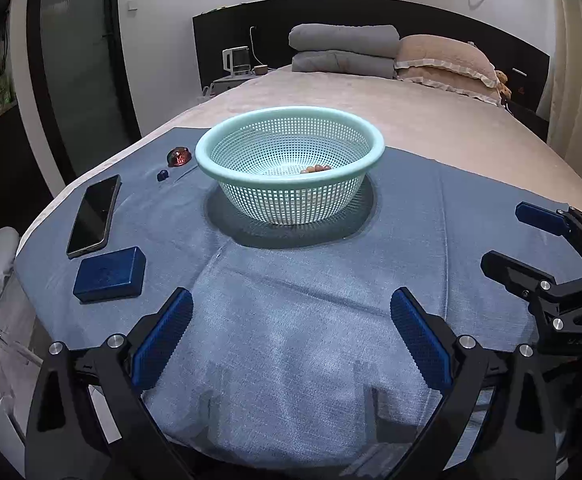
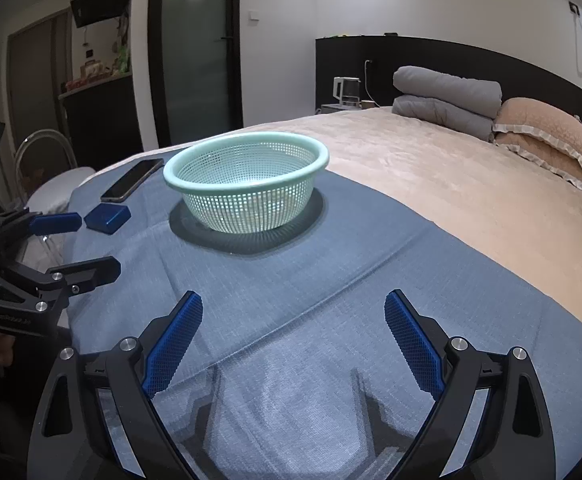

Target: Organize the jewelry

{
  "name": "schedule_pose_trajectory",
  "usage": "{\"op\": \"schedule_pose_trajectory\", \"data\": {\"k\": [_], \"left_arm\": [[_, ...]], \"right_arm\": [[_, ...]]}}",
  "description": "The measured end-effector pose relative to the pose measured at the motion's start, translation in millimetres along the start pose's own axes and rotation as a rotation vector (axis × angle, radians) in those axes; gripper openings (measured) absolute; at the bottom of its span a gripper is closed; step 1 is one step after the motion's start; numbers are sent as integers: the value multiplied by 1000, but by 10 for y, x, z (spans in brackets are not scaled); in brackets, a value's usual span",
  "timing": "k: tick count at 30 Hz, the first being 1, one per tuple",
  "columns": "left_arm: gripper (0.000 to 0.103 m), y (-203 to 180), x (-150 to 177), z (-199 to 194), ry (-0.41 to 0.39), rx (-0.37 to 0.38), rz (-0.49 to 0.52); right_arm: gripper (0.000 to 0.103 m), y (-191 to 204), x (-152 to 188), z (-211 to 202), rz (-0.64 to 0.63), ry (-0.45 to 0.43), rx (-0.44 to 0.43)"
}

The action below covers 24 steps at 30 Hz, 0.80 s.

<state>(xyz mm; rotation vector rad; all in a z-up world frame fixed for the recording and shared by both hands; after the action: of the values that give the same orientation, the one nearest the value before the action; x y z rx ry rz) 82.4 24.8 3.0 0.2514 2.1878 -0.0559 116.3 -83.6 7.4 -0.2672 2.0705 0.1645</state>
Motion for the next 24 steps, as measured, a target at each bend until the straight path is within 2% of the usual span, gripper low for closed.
{"op": "schedule_pose_trajectory", "data": {"k": [24], "left_arm": [[97,35,11,25,14,11,-17]], "right_arm": [[88,7,27,-12,-36,3,7]]}}
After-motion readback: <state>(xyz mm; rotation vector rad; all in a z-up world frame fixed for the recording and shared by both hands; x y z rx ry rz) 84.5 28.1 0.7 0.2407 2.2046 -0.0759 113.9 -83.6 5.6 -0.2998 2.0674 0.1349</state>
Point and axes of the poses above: each gripper's, at about its wrist camera, not at the fingertips, and z roughly the way its jaws point, y to its left, x to its underside, the point moved 5 cm from there along z, roughly the way its jaws point, and after that the axes turned 4 degrees about -y, right-handed, at the moved point
